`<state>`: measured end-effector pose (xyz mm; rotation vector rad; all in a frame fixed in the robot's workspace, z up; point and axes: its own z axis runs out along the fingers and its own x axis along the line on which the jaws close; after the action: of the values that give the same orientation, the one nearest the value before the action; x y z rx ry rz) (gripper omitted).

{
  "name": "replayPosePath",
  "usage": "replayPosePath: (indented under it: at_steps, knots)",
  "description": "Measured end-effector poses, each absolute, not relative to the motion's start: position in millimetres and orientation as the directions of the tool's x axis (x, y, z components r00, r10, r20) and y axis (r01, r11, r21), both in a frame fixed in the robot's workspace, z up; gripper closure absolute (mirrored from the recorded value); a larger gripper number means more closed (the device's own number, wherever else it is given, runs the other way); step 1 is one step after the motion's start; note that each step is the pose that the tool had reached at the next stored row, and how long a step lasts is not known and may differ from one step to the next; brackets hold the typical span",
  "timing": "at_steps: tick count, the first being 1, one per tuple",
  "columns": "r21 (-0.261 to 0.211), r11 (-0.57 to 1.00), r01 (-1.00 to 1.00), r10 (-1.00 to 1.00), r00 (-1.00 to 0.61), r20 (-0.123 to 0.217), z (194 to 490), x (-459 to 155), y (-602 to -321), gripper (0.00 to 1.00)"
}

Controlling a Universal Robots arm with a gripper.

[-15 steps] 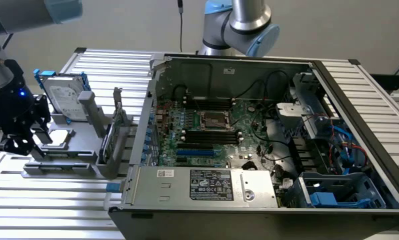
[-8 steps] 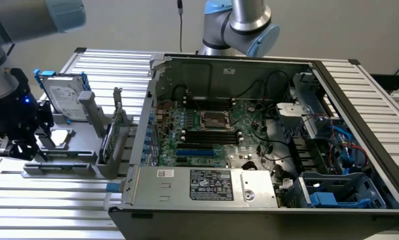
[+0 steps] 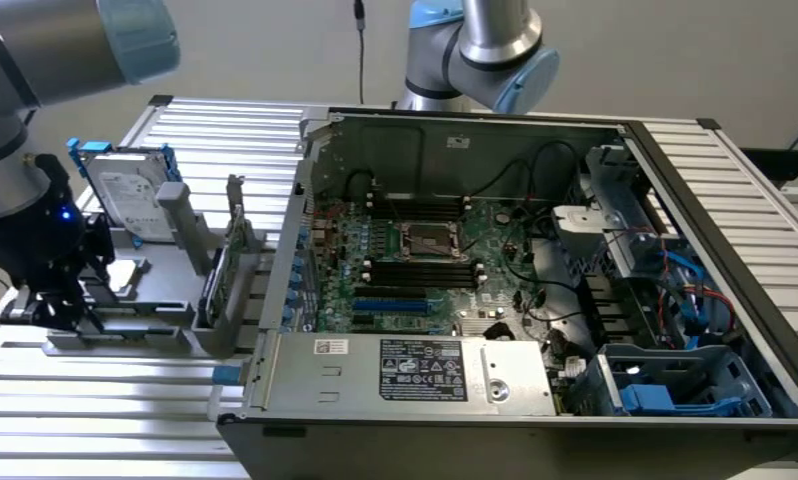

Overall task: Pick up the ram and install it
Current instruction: 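Pick up the ram and move it above insertion slot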

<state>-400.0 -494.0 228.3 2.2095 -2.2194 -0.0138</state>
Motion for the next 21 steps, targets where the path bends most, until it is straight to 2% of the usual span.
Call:
replayPosePath:
  at_steps: [7,21]
  knots:
    - [0.013,-0.006,-1.0,-1.0,0.006,-0.01,218.7,-399.9,-499.3,0.58]
    - [0.012,-0.015,-1.0,-0.998,0.014,-0.053,205.1,-397.1,-504.9,0.58]
